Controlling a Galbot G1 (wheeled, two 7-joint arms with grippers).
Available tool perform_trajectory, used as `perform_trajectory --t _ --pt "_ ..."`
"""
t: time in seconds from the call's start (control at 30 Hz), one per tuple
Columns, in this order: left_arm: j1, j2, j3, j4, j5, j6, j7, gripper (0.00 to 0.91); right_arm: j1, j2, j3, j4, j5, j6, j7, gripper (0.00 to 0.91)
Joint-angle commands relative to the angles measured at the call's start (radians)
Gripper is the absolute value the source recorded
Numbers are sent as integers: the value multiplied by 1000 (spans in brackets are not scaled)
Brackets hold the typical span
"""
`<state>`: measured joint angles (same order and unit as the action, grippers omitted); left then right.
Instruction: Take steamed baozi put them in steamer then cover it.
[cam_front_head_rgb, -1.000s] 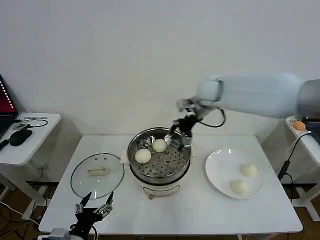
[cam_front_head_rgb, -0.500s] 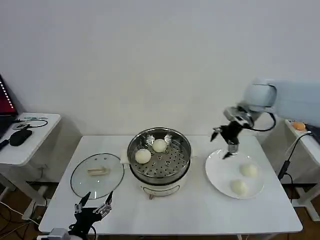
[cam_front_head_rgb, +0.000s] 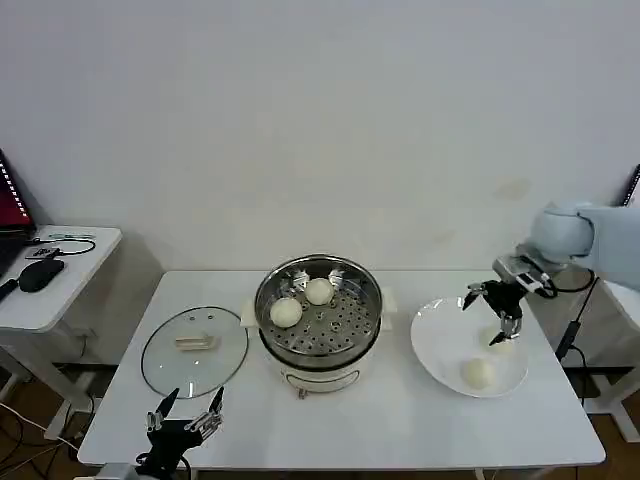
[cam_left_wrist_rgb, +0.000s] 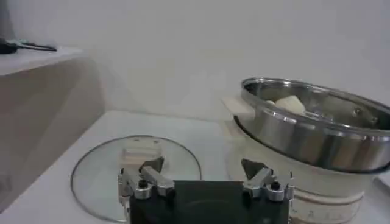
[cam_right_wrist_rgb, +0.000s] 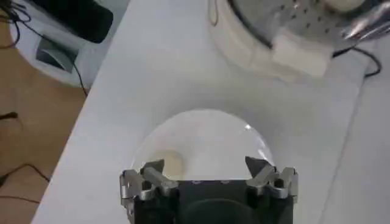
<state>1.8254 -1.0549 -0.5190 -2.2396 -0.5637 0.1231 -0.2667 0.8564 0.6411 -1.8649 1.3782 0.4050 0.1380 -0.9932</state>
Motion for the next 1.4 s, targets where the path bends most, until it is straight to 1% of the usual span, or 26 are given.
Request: perform_trajectory --t 0.03,0.23,0.63,0.8,1.4 --pt "6 0 0 -3 9 -1 1 907 -160 -51 103 -54 -102 18 14 907" --pt "7 3 -3 -6 8 -2 1 907 -203 -64 126 -79 -117 20 13 907" --pt "8 5 -2 -14 9 -1 0 907 -305 -68 194 -114 -110 15 33 907" --pt "16 6 -5 -15 9 -2 0 907 -377 -50 242 -139 -112 17 43 907" --pt "32 11 -11 -24 11 -2 -1 907 -484 -3 315 -207 -140 22 47 907"
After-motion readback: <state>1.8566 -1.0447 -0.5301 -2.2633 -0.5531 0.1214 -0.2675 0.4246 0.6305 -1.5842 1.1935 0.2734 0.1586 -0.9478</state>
